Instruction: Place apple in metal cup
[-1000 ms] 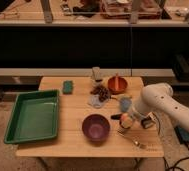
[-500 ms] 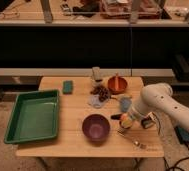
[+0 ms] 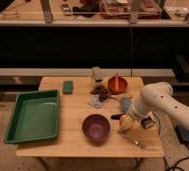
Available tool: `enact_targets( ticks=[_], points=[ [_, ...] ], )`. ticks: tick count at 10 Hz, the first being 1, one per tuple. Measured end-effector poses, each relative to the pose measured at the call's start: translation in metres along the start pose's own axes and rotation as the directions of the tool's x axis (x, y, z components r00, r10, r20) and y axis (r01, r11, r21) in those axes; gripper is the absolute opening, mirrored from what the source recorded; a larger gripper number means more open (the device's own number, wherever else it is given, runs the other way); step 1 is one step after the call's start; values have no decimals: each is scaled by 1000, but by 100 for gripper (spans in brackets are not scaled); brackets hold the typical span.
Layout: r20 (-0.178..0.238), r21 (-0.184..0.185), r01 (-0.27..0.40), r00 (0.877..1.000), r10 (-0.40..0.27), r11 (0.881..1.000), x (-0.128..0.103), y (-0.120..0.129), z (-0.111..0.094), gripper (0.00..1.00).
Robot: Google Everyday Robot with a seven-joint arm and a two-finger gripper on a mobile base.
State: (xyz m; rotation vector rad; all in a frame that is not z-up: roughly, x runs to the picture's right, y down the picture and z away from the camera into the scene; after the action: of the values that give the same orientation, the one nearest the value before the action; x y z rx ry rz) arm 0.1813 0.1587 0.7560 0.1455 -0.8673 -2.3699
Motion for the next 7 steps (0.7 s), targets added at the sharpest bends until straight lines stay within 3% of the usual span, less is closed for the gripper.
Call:
enact_targets(
  ticks=[7],
  points=[
    [-6,-17,-8,1000,7,1000,-3,3,-7,80]
  ],
)
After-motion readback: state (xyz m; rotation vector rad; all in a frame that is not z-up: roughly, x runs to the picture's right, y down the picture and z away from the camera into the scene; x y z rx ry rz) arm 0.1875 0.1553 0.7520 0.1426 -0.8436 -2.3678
